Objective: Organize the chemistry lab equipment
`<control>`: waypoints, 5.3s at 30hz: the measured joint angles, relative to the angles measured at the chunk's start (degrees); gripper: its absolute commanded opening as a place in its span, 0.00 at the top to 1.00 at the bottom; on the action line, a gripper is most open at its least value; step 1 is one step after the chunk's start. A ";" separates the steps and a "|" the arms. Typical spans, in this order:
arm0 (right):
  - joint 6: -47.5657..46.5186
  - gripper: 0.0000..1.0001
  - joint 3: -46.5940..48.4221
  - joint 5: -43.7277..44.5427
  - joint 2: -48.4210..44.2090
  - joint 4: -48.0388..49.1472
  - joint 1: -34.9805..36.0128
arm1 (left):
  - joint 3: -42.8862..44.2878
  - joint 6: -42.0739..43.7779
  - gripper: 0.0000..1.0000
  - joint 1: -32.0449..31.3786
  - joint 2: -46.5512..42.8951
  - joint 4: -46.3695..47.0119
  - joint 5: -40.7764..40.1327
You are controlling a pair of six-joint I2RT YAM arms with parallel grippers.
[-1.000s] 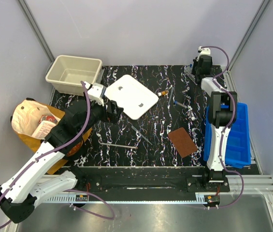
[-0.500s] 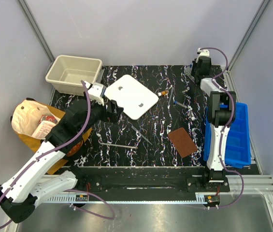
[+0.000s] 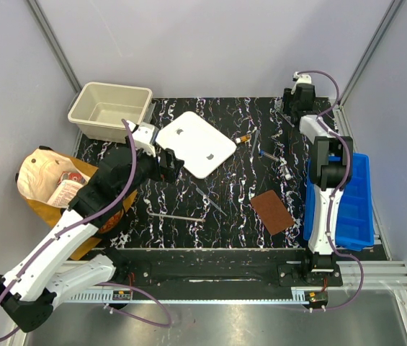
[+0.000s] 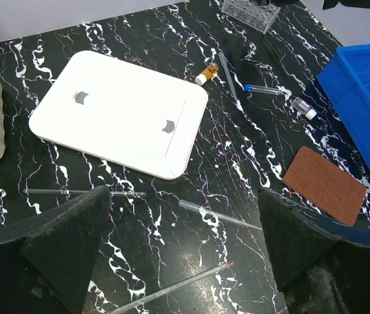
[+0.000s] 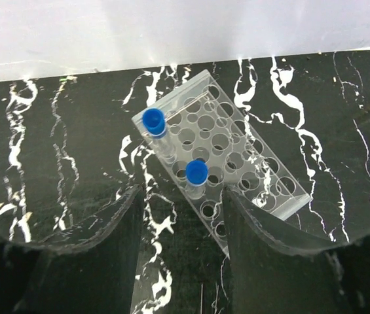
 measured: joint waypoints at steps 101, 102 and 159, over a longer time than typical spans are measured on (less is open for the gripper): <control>50.29 0.86 -56.00 -31.04 -52.59 12.09 14.45 | 5.64 -16.72 0.14 5.64 21.66 10.40 29.09; 52.35 0.86 -57.61 -31.04 -53.59 13.97 15.30 | 4.85 -17.29 0.15 5.64 22.38 10.99 30.73; 59.12 0.53 -68.85 -21.88 -71.17 18.01 30.91 | 6.84 -17.62 0.86 4.74 33.05 12.44 51.39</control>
